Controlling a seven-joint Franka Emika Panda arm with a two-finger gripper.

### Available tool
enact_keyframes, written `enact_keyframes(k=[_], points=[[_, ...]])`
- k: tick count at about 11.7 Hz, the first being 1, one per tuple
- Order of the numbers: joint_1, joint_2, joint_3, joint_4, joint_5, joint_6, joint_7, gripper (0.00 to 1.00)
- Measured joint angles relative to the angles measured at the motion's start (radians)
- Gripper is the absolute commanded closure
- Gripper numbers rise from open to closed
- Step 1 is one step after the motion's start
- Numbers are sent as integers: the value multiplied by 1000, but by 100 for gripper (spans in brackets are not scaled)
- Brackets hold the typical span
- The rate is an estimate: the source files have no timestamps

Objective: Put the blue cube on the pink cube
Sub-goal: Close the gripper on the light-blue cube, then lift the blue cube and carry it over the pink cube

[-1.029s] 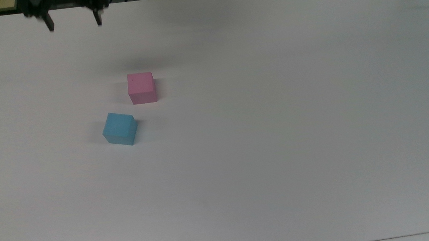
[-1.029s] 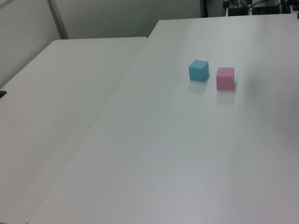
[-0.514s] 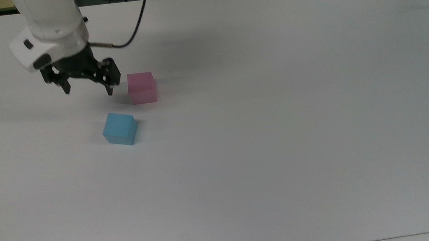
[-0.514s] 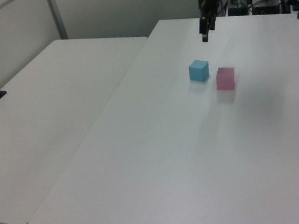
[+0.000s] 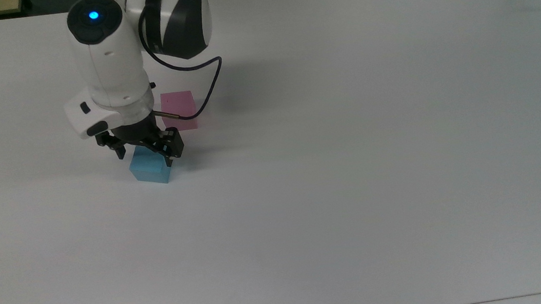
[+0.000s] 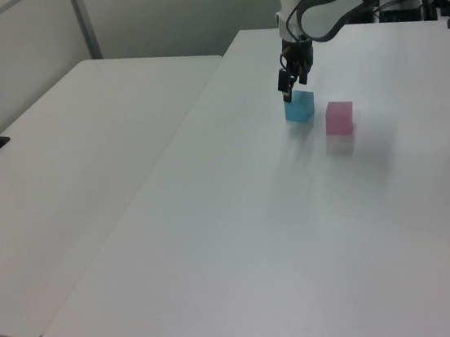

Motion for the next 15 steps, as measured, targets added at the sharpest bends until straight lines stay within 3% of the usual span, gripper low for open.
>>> enact_keyframes(k=[2, 3, 5, 6, 10, 13, 15], points=[[7, 8, 5, -13, -51, 0, 5, 0], [7, 9, 6, -22, -69, 0, 10, 9], [9, 9, 7, -35, -102, 0, 56, 50], [13, 9, 7, -37, -108, 0, 83, 56], [21, -43, 7, -28, -108, -11, 134, 59], [31, -182, 13, -49, -108, -196, 110, 59], [34, -280, 40, -124, -108, -282, 66, 59]])
